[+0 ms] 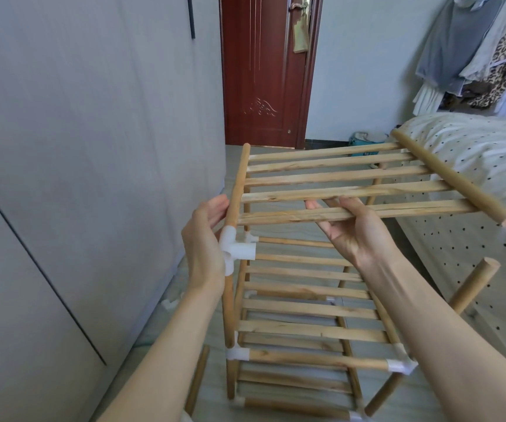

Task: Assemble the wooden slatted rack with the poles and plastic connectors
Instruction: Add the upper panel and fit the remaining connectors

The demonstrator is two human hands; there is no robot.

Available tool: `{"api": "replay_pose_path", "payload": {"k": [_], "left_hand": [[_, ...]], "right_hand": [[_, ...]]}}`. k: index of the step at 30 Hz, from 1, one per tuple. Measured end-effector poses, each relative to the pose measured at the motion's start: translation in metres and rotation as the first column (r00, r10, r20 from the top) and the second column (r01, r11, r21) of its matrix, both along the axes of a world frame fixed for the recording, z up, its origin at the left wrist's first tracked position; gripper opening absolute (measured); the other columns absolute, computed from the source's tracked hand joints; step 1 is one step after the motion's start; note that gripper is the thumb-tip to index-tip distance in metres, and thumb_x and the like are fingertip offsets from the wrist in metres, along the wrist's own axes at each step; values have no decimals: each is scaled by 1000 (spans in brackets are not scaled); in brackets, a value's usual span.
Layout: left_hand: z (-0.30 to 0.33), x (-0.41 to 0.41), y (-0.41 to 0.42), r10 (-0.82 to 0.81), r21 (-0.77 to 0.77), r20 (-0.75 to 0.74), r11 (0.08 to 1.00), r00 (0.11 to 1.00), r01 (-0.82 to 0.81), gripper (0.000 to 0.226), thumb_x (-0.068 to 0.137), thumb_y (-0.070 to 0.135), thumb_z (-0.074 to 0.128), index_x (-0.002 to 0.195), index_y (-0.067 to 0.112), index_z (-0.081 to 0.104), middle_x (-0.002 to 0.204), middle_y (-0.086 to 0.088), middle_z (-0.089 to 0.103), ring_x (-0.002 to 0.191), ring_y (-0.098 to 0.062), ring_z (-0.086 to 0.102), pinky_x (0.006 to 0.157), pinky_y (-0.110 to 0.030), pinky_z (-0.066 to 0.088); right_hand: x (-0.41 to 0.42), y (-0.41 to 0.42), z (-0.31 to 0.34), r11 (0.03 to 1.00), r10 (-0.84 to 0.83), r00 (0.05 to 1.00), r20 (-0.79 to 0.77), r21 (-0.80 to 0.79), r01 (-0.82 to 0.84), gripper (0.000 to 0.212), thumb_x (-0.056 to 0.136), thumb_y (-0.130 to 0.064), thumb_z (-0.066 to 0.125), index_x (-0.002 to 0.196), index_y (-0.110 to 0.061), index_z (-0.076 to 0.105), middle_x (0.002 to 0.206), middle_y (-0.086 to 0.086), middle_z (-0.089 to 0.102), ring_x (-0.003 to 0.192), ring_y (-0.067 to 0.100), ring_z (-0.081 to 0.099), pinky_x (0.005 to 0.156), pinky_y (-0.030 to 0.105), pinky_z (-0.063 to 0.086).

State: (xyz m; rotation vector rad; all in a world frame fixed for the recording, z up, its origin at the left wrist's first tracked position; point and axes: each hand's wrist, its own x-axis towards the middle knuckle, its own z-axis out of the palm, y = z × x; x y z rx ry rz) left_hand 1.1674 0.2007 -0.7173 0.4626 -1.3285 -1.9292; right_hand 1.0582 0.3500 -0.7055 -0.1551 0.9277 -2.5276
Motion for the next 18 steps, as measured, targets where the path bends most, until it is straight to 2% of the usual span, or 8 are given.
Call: {"api": "replay_pose_path", "payload": {"k": [3, 7, 11, 12, 14, 15, 16, 18], "left_hand": [[-3, 1, 6, -13, -104, -70, 995, 997, 6, 24, 95, 29, 41, 93, 26, 65, 100, 7, 67, 93, -1, 63, 65, -8, 47], [-5, -2, 3, -60, -183, -66, 982, 996, 48, 28, 75, 44, 43, 88, 31, 64, 106, 3, 66, 92, 1, 62, 68, -7, 45], [-8, 0, 0, 24, -492, -42, 870, 999, -41, 33, 85, 37, 37, 85, 24, 68, 98, 5, 70, 95, 3, 60, 77, -6, 42], [-10, 1, -2, 83, -646, -47, 757, 995, -94, 35, 89, 33, 36, 88, 20, 68, 95, 8, 70, 92, 4, 60, 78, -7, 42], [-9, 3, -3, 264, -909, -122, 357, 957, -214, 36, 92, 27, 37, 91, 14, 71, 89, 7, 70, 84, 0, 60, 80, -12, 41], [-7, 3, 0, 318, -957, -168, 175, 933, -232, 36, 93, 24, 37, 89, 12, 71, 87, 4, 71, 81, -5, 61, 80, -16, 41], [-4, 3, 4, 359, -978, -170, 54, 918, -203, 36, 93, 22, 37, 88, 12, 71, 87, 2, 71, 79, -10, 62, 77, -21, 42], [2, 3, 12, 426, -999, -50, -31, 903, -40, 42, 96, 26, 32, 83, 13, 69, 84, 1, 71, 71, -16, 63, 63, -25, 44]], "right_hand": [[0, 2, 1, 1000, 3, 999, -32, 4, -2, 17, 96, 3, 37, 88, -7, 48, 101, 19, 58, 107, 41, 59, 82, 47, 54], [1, 5, -1, 1000, 22, 998, -51, 2, -22, 18, 96, 5, 35, 102, -6, 47, 117, 27, 58, 110, 42, 58, 82, 46, 54], [4, 8, -2, 1000, 21, 998, -52, -18, -22, 25, 95, 5, 35, 113, -6, 48, 121, 26, 57, 111, 41, 58, 82, 45, 54], [4, 9, -2, 999, 22, 998, -52, -26, -24, 27, 95, 5, 35, 115, -7, 48, 121, 25, 57, 111, 41, 58, 82, 45, 54], [6, 8, -4, 999, 21, 998, -52, -36, -23, 30, 95, 5, 35, 120, -8, 47, 119, 23, 58, 110, 40, 58, 82, 44, 54], [7, 8, -5, 999, 17, 999, -49, -40, -19, 32, 95, 5, 35, 122, -8, 46, 117, 23, 59, 109, 40, 59, 82, 44, 54], [8, 7, -6, 999, 10, 999, -46, -45, -12, 33, 95, 5, 36, 124, -8, 44, 116, 23, 59, 109, 40, 59, 82, 44, 54], [8, 7, -8, 999, 0, 999, -39, -50, -2, 35, 95, 5, 36, 127, -8, 42, 117, 24, 58, 111, 40, 58, 82, 44, 54]]}}
